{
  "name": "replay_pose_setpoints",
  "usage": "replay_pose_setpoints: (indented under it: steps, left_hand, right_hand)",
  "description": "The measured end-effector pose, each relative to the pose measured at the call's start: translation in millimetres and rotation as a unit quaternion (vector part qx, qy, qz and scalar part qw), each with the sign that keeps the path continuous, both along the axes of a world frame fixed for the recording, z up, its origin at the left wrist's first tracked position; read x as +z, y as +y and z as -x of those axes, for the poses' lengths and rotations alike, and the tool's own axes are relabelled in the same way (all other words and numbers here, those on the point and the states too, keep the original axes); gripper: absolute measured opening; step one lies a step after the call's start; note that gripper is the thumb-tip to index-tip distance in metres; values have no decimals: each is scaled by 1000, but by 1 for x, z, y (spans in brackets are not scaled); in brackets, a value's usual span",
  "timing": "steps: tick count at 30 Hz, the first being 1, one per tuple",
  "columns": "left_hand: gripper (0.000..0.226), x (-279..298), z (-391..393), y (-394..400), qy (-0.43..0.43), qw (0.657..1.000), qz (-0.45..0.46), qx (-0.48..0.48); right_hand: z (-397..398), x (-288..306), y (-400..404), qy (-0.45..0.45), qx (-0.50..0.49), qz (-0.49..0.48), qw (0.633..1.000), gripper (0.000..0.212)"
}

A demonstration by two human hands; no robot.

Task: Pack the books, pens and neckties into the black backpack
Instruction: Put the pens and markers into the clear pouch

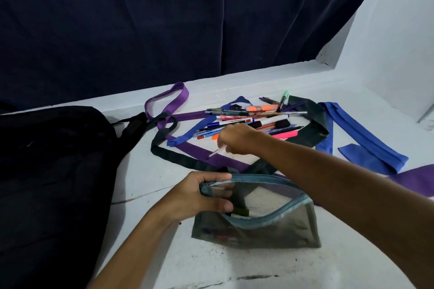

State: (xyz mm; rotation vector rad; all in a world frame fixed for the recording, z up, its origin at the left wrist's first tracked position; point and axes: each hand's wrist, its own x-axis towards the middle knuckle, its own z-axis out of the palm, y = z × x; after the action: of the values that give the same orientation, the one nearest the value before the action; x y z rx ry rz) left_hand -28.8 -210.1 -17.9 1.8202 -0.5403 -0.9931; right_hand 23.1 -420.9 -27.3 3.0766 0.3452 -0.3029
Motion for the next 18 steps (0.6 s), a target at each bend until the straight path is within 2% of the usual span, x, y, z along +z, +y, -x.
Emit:
replay_pose_setpoints:
  steps: [3,5,7,8,10,12,13,15,18]
  left_hand:
    - [68,0,-1,0,-3,1000,-4,-6]
    - [71,0,-1,0,4,1000,4,-7]
    - [74,1,0,1,6,1000,13,-10]
    - [76,2,0,0,5,1000,13,-14]
    - [81,1,-1,1,-2,1000,4,-23]
    - [81,-2,-3,2,-8,1000,-4,-24]
    - [80,-4,-4,3,-9,1000,-3,-22]
    - [80,-6,-5,3,-10,1000,1,-20]
    - [77,-6,-4,1,-18,999,8,-25]
  right_hand:
    - [4,-3,1,-26,46,43,998,29]
    - [7,1,1,-44,44,25,998,23]
    - [13,15,3,-85,-23,-101,991,19]
    - [18,26,5,-115,-66,-193,972,17]
    - [33,51,9,-152,-133,-371,907,11]
    - [54,76,7,-117,-158,-473,859,8]
    - [64,85,4,-74,-147,-491,856,8]
    - [82,92,-4,24,-106,-466,878,8]
    - [100,84,-6,134,-45,-338,930,9]
